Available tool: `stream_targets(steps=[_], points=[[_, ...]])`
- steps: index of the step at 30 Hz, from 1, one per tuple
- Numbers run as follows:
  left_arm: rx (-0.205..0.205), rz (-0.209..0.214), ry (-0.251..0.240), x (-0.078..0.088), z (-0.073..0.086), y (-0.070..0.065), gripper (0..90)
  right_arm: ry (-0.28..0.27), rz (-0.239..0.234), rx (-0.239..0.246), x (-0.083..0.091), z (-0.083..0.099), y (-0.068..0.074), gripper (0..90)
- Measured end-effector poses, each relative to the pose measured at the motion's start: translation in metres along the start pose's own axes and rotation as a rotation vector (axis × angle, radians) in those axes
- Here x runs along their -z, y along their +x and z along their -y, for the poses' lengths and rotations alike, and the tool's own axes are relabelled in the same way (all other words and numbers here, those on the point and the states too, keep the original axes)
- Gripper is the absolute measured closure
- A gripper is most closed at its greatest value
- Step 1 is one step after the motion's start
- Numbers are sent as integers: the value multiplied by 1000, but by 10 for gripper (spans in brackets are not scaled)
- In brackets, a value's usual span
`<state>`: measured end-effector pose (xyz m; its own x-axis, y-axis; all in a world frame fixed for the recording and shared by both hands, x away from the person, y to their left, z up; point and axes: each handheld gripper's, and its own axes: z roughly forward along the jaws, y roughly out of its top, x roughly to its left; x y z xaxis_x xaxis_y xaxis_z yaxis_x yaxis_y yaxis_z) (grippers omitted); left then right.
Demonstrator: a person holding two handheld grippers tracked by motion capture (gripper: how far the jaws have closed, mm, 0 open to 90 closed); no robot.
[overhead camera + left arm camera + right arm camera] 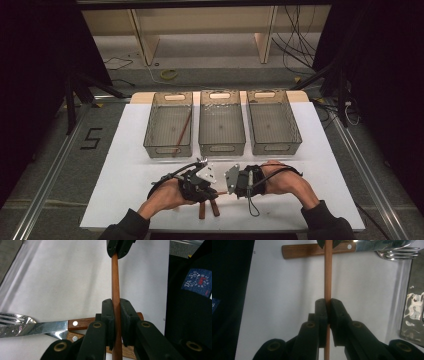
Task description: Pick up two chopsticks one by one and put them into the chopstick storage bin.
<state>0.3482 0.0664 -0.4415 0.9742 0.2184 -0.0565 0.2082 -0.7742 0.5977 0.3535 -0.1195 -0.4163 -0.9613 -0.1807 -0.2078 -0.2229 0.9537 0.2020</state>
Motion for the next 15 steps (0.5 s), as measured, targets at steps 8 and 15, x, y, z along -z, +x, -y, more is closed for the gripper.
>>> stream_targets(steps=[8,15], points=[[26,-18,-26,7,5,5,831,-57,25,-93,7,4,-4,636],[97,-85,-55,19,15,19,831,-222,119,-250,29,18,-12,428]])
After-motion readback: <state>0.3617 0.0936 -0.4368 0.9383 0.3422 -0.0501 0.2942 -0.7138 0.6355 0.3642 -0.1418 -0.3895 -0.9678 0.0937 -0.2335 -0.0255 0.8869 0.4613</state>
